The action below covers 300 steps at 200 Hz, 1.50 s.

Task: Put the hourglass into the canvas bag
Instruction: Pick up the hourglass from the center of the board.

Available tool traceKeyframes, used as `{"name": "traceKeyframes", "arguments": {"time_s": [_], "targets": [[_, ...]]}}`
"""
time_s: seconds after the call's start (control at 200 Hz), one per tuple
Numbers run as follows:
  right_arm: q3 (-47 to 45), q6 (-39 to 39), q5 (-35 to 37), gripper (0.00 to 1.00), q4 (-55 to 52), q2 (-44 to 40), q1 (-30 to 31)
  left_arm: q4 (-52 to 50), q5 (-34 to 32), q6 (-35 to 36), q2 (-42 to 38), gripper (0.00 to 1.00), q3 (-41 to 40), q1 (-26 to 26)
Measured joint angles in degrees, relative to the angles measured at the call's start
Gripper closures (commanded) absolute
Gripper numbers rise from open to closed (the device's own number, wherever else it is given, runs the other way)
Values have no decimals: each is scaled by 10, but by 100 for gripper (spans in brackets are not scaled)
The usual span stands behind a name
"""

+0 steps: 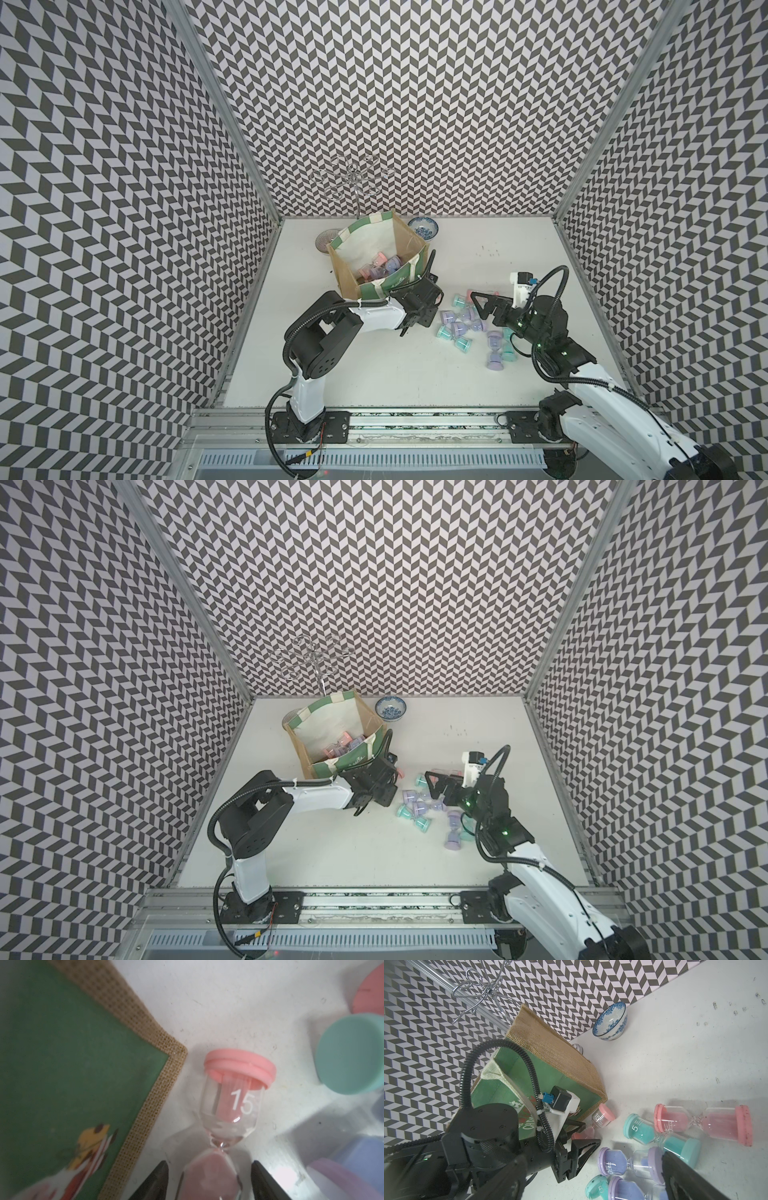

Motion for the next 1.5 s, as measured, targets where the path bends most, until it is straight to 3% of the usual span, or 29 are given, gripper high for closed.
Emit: {"name": "traceKeyframes", "arguments": {"time_s": [0.716, 1.216, 1.502], "targets": [[-2, 1, -4, 1, 4, 12, -3, 16, 10, -10, -14, 62, -19, -12], [-2, 0, -7, 1, 4, 12, -3, 14, 13, -15, -68, 67, -35, -17], [-2, 0, -23, 1, 7, 11, -3, 7, 30, -16, -136, 73, -36, -47]]}}
